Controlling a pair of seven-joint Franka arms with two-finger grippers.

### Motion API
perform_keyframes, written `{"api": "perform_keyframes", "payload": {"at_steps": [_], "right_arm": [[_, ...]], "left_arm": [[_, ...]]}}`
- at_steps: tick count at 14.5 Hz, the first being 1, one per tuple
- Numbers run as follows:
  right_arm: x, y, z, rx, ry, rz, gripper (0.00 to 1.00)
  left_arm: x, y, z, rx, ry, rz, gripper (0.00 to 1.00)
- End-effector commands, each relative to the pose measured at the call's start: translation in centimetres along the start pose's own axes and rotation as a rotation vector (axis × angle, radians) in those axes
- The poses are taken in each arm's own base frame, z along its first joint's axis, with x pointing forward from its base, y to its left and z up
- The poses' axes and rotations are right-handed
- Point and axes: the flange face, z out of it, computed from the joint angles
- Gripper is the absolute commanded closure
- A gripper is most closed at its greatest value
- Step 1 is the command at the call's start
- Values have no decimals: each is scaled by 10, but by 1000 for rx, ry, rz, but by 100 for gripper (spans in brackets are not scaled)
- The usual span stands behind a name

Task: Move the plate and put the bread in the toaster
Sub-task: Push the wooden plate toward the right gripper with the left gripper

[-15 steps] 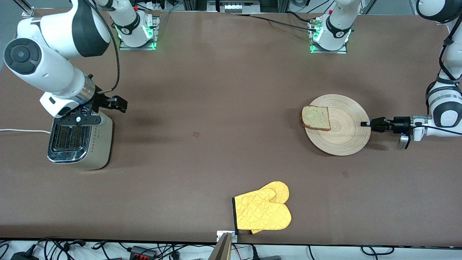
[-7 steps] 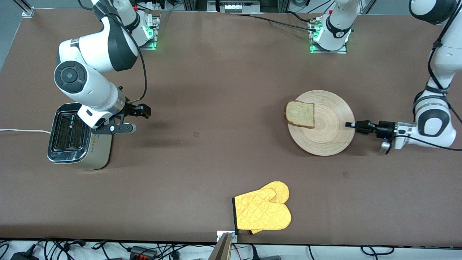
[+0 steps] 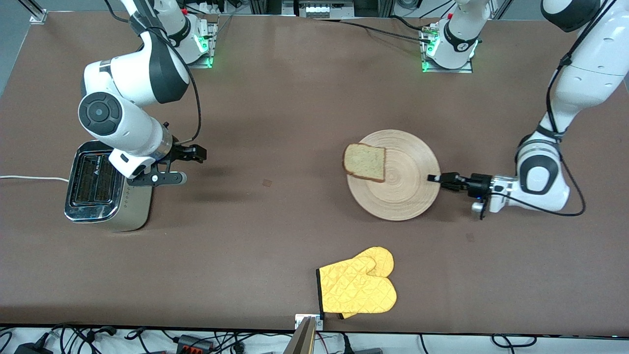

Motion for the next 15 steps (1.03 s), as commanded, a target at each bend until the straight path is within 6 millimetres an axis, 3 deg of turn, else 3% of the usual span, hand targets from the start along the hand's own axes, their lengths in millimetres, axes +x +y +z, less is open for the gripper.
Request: {"api": "perform_keyframes", "payload": {"at_steps": [1, 4, 9, 13, 15], "right_arm": [[3, -2, -4, 93, -6, 59, 0], [6, 0, 5, 180, -39, 108, 0], [10, -7, 27, 305, -108, 164, 0], [13, -19, 66, 330, -187, 177, 0], [16, -24, 78, 378, -213, 206, 0]], "left_arm": [[10, 35, 50, 18, 53, -14, 99], [16, 58, 112, 55, 79, -49, 99], [19, 76, 176, 65, 117, -81, 99], [15, 87, 209, 85, 118, -84, 99], [14, 83, 213, 82, 112, -91, 97]]}}
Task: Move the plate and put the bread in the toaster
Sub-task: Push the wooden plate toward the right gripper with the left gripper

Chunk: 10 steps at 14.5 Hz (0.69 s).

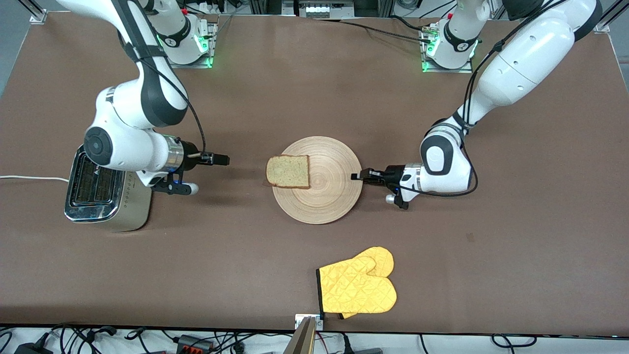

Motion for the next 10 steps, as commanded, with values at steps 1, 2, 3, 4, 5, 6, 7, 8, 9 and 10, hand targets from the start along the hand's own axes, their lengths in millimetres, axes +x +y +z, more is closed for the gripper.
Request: {"api": "perform_keyframes", "payload": {"at_steps": [1, 2, 3, 4, 5, 6, 7, 8, 9, 10], "right_arm": [[6, -3, 16, 83, -43, 43, 0], [8, -1, 21, 104, -56, 59, 1], [11, -1, 28, 109, -65, 64, 6], [13, -1, 35, 111, -67, 69, 7], [15, -1, 38, 123, -65, 76, 10], [17, -3, 44, 147, -74, 90, 12], [16, -7, 49, 163, -83, 92, 12], [18, -9, 56, 182, -93, 89, 12], [19, -12, 63, 189, -95, 78, 12], [19, -16, 74, 184, -100, 45, 12]], "left_arm": [[-2, -5, 9, -4, 7, -26, 83], [-2, -11, 6, -6, 11, -25, 25], [0, -12, 1, -6, 16, -14, 0], [0, -11, -2, -8, 18, -10, 0], [2, -8, -3, -8, 21, -16, 0], [2, -4, -6, -9, 20, -11, 0], [4, -4, -19, -11, 30, 1, 0], [7, -5, -37, -21, 40, 4, 0], [11, -1, -56, -38, 38, 22, 0], [12, 3, -74, -69, 24, 30, 0]]}}
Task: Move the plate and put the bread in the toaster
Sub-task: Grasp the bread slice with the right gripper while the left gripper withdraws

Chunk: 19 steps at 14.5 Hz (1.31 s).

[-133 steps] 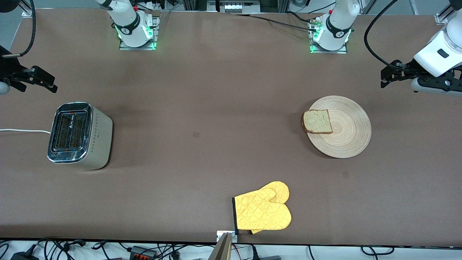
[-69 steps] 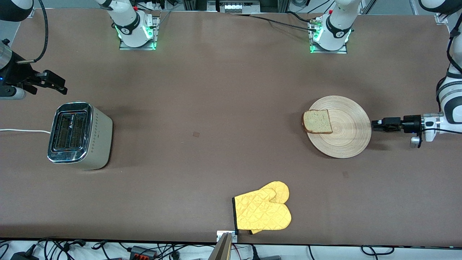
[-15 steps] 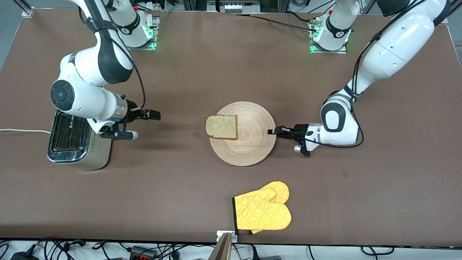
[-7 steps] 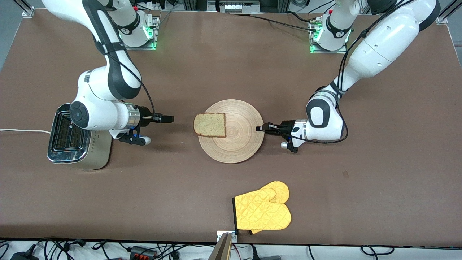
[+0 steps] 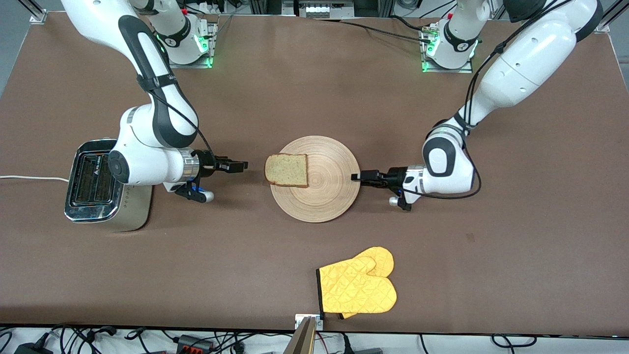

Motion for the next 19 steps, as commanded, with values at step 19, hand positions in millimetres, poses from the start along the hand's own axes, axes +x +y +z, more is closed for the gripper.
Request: {"api": "perform_keyframes", "payload": {"at_steps": [19], "right_arm": [[27, -31, 99, 39, 14, -79, 32]], "left_arm": [[10, 179, -294, 766, -395, 73, 0]]}}
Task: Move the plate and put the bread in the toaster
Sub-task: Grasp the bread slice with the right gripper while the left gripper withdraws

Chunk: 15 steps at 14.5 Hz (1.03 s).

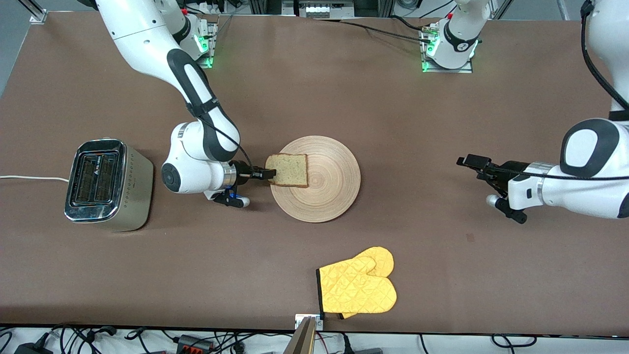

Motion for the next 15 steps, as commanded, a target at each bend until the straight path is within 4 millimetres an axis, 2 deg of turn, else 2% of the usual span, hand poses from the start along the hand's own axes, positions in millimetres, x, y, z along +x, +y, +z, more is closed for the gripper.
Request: {"api": "perform_keyframes", "payload": {"at_steps": [1, 3, 5, 7, 8, 9, 11, 13, 14, 15], "right_arm": [[3, -9, -2, 26, 3, -13, 36], [2, -9, -2, 28, 0, -10, 44], [2, -9, -2, 28, 0, -11, 53], [2, -11, -3, 29, -1, -13, 67], [2, -10, -4, 30, 0, -14, 69], [2, -10, -4, 30, 0, -13, 76], [1, -11, -6, 31, 1, -18, 86], [1, -19, -14, 39, 3, -28, 95], [-2, -26, -24, 48, -9, -38, 98], [-3, -33, -42, 52, -24, -38, 100]], "left_arm": [[-22, 59, -33, 215, -34, -84, 0], [-32, 101, -50, 305, -28, -167, 0], [-46, 120, -72, 342, -2, -258, 0], [-60, 123, -93, 346, -15, -276, 0], [-70, 122, -108, 374, -10, -290, 0], [-79, 124, -126, 406, 27, -308, 0], [-108, 119, -158, 441, 119, -364, 0], [-129, 109, -168, 425, 214, -418, 0], [-139, 103, -169, 395, 267, -426, 0], [-144, 113, -161, 407, 329, -392, 0]]}}
